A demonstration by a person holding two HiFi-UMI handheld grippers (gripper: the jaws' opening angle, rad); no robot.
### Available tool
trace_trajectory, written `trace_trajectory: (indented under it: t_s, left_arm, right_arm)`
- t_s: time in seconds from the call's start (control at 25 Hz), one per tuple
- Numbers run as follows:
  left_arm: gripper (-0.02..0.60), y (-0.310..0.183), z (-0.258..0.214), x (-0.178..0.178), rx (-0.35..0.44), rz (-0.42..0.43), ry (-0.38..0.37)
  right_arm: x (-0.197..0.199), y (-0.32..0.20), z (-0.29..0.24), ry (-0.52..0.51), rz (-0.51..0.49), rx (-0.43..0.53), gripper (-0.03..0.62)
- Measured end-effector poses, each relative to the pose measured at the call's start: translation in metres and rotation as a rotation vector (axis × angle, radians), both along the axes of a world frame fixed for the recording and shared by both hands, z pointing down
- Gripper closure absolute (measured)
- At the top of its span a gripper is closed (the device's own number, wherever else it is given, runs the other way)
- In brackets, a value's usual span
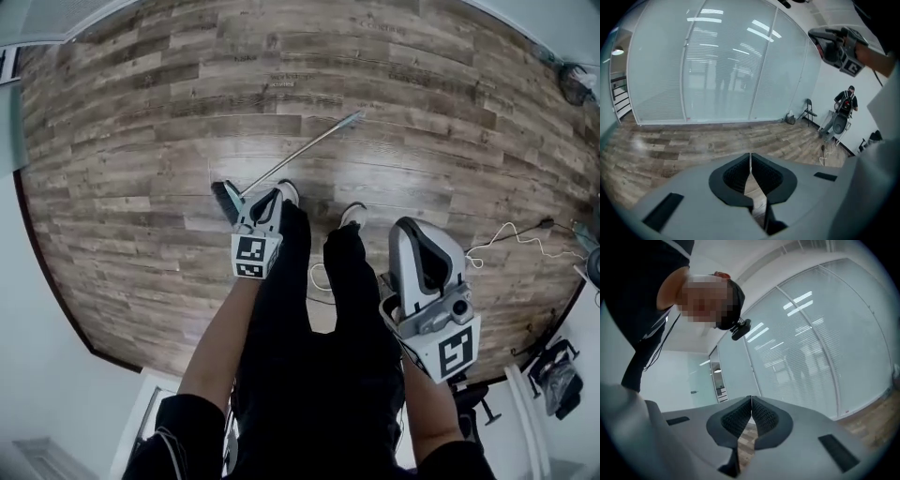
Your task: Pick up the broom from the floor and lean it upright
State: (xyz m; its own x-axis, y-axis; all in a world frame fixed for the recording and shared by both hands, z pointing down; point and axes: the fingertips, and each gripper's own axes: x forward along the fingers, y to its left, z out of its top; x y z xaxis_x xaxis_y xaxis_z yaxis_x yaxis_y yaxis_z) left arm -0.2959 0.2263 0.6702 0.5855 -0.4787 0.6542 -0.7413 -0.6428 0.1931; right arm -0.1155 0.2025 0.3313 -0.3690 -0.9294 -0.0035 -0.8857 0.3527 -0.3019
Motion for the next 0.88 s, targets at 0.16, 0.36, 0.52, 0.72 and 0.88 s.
trace_trajectory:
  t_s: [0.16,0.36,0.52,0.72,0.88]
  left_arm:
    - [0.560,-0.006,0.076,-0.004,-0.023,-0.008,-0.022]
    - [0.558,0.000,0.164,-0.020,-0.103,-0.061,-0.035]
    - [0.557,0.008,0.220,-0.026,-0.081,0.065,-0.101]
    - [0.514,0.014,0.275,-0.044,-0.071,0.159,-0.176]
    - [0.498,0.022,0.317,-0.052,-0.100,0.219,-0.232]
  right_arm:
    - [-0.011,-0.005,0.053,-0.113,0.026,-0.024,0.576]
    - [-0.036,0.005,0.126,0.014,-0.071,-0.002,0.576]
    - [-0.039,0.005,0.197,0.145,-0.059,-0.029,0.576]
    - [-0.041,-0.003,0.259,0.206,0.005,-0.031,0.576]
    - [-0.043,-0.011,0.316,0.176,0.044,-0.063,0.576]
